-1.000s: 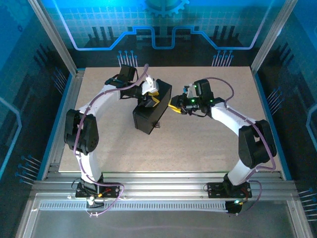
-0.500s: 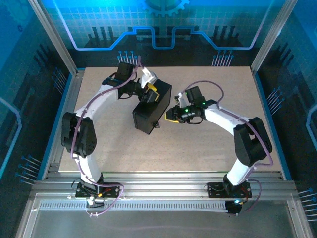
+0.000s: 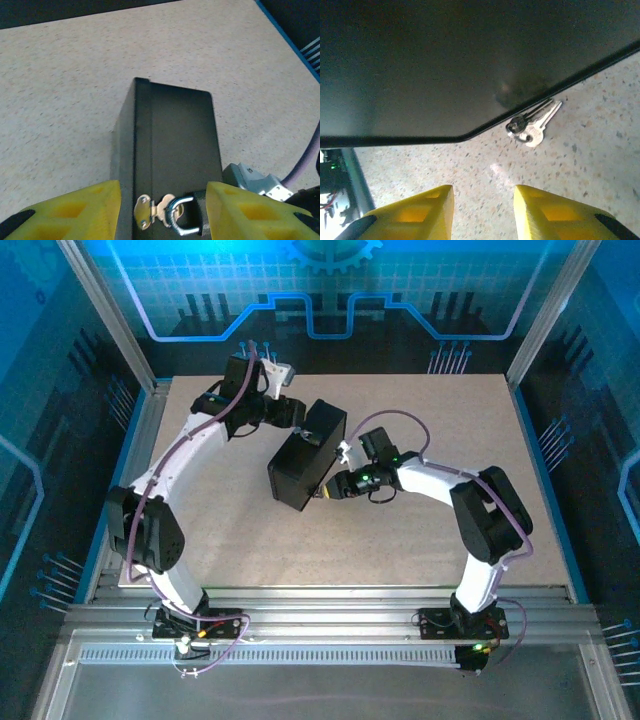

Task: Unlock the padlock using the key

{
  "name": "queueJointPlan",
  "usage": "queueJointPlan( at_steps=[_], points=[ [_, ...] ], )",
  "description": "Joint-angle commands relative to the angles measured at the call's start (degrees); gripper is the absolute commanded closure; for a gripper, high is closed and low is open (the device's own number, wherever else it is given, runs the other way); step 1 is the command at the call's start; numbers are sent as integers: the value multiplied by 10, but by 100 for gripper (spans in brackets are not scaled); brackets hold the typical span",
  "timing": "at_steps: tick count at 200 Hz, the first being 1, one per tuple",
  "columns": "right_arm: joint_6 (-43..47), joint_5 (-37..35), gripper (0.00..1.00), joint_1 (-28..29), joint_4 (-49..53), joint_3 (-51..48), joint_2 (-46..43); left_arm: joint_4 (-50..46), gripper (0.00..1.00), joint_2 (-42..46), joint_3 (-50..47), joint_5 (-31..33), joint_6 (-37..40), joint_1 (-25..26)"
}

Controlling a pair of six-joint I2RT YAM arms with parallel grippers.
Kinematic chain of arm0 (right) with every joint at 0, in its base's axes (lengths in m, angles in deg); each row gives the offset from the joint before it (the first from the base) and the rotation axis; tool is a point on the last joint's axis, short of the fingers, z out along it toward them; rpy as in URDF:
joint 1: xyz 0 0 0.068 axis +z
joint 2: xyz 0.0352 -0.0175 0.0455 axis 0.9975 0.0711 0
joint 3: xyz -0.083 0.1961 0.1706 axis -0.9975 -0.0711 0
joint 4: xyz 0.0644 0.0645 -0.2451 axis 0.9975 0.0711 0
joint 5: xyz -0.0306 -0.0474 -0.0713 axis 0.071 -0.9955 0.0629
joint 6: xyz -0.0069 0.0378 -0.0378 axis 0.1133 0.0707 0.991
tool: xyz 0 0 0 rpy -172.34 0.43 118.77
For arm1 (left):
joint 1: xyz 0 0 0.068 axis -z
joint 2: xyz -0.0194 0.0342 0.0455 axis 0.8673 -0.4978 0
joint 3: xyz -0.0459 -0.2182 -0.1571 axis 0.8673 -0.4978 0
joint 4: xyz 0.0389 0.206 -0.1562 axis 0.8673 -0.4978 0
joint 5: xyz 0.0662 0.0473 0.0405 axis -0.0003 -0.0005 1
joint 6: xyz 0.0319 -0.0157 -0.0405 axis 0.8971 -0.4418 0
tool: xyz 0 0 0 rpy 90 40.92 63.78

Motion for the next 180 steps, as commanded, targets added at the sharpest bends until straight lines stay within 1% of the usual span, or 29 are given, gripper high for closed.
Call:
queueJointPlan(
  at_steps=[1, 35, 63, 88, 110, 141, 180],
  points=[
    [17, -9, 64, 16, -64, -18, 29, -36, 52, 36, 1, 63, -51, 2],
    [11, -26, 62, 23, -120, -24, 57, -49, 51, 37, 5, 78, -75, 2],
    [12, -40, 61, 31, -151, -23, 73, -57, 51, 34, 13, 84, -71, 2],
    [21, -67, 61, 39, -145, -5, 91, -58, 51, 32, 14, 85, -68, 2],
    [24, -67, 62, 41, -147, 8, 102, -60, 51, 27, 17, 81, -63, 2],
    [32, -74, 64, 46, -139, 21, 110, -63, 51, 24, 18, 84, -57, 2],
    [35, -86, 71, 52, -132, 26, 113, -64, 51, 25, 14, 87, -54, 2]
  ],
)
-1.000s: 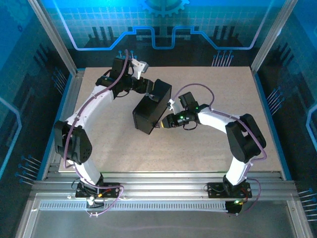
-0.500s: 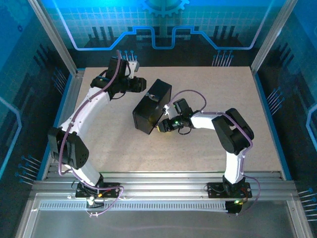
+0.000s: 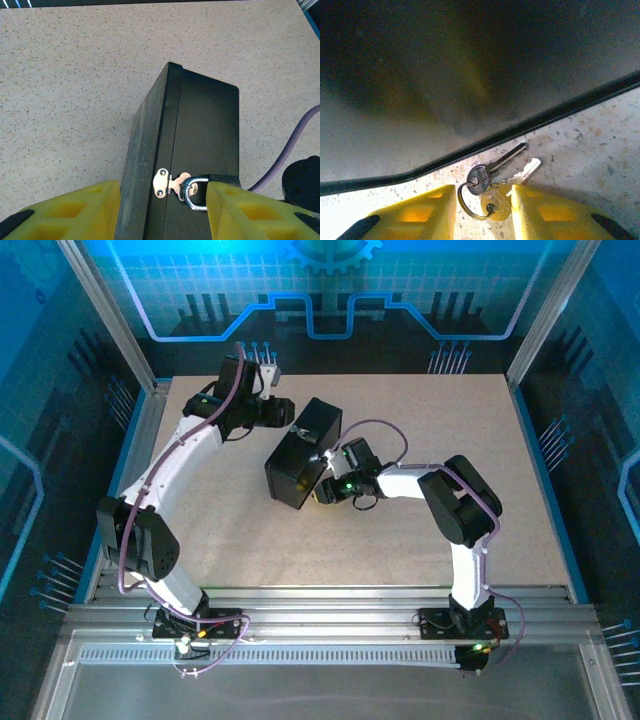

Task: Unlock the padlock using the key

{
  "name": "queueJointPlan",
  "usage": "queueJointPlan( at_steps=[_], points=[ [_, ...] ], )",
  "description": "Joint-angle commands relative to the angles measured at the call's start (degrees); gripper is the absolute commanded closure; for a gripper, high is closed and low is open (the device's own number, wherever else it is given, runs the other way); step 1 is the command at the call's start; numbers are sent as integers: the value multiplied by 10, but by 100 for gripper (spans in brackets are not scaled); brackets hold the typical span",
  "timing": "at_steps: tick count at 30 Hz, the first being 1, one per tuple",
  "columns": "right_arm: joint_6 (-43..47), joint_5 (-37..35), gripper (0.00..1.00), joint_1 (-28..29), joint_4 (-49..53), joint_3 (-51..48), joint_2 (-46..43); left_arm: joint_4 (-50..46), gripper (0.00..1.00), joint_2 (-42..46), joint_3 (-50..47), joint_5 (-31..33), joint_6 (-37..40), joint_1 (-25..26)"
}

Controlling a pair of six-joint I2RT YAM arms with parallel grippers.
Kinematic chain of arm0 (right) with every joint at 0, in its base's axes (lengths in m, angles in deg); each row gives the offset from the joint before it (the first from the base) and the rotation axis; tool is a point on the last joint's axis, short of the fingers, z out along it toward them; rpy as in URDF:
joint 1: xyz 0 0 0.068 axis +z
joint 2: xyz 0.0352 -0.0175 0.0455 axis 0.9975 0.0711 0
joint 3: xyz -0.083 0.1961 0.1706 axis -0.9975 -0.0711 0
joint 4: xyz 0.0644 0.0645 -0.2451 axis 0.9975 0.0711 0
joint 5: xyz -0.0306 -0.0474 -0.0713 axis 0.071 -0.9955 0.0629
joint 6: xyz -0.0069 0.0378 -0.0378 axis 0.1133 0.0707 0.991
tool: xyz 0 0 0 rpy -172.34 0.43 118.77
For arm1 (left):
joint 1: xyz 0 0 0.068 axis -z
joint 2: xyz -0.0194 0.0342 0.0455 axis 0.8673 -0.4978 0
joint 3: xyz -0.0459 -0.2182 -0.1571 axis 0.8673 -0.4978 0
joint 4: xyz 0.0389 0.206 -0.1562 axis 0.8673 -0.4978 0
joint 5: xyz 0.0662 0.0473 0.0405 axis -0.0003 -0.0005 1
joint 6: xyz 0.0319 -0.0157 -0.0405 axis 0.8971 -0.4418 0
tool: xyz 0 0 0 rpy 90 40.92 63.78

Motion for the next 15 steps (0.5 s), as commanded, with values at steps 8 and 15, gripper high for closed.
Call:
queueJointPlan(
  at_steps=[8, 15],
  points=[
    [14, -33, 85, 19, -4, 10, 7, -20, 51, 5, 8, 17, 5, 0],
    [-13, -15, 98, 3, -23, -20, -24, -30, 52, 7, 2, 11, 11, 3]
  ],
)
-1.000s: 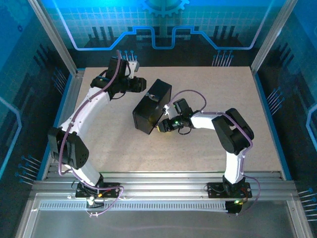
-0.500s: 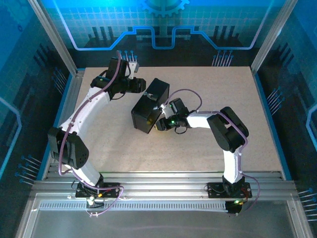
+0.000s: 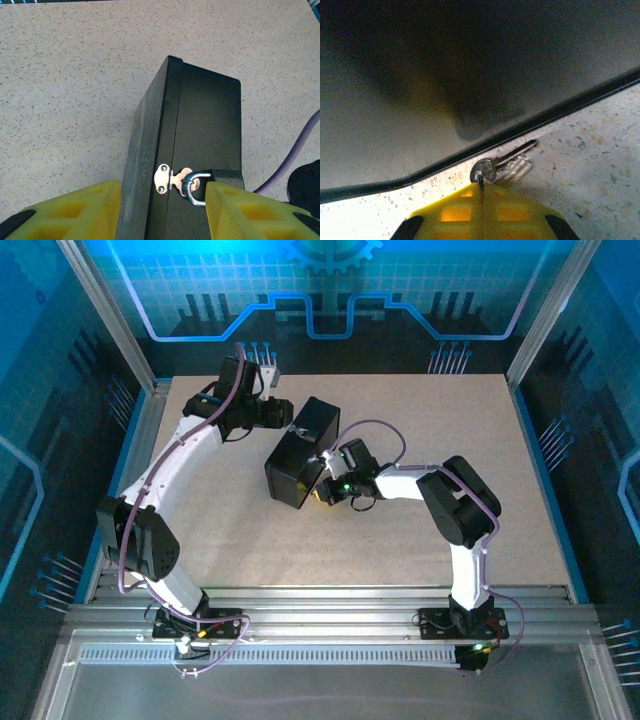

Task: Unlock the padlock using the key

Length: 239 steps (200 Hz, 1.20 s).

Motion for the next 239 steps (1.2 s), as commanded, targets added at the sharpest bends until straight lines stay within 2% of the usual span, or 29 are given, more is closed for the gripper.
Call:
queueJointPlan(
  at_steps=[1, 55, 86, 107, 145, 184, 239],
  points=[
    [-20, 20, 98, -12, -17, -24, -30, -22, 52, 8, 1, 1, 11, 5],
    [-94, 116, 99, -80, -16, -77, -128, -23, 52, 29, -12, -28, 53, 34],
    [-113, 160, 99, -117, 44, -57, -182, 2, 51, 34, -38, -69, 127, 79],
    [-99, 169, 98, -135, 126, -19, -215, 40, 50, 43, -72, -87, 161, 108],
    [-69, 182, 98, -167, 247, 49, -260, 123, 49, 51, -134, -130, 135, 124],
    [-44, 207, 98, -190, 329, 104, -288, 190, 49, 42, -176, -115, 106, 148],
    [-60, 258, 98, -189, 351, 138, -296, 268, 49, 19, -182, -135, 81, 149]
  ],
)
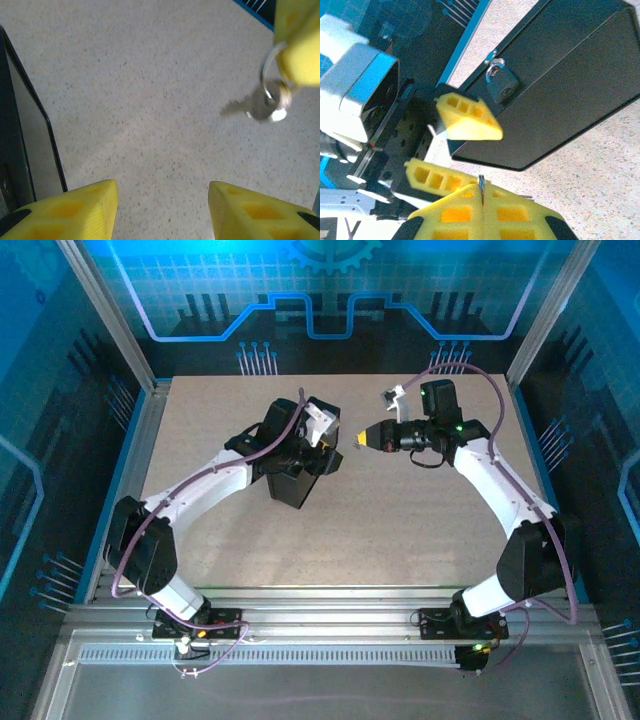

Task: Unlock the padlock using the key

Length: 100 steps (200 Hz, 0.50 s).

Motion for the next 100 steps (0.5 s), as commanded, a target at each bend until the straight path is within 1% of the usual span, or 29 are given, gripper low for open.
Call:
queueJointPlan(
  at_steps=[1, 25, 52, 82, 100],
  points=[
    [-3, 42, 98, -2, 34, 19, -12, 60, 49, -9, -5, -31, -16, 1],
    [-12, 52, 98, 6, 31, 22, -13, 72, 49, -9, -7, -65, -14, 1],
    [-22, 50, 97, 10, 27, 23, -13, 75, 49, -1, -21, -109, 6, 3],
    [-22, 37, 97, 7, 35, 29, -14, 44, 49, 6, -27, -118, 41, 2],
    [-27, 41, 97, 8, 31, 30, -13, 37, 49, 11, -32, -127, 54, 2]
  ],
)
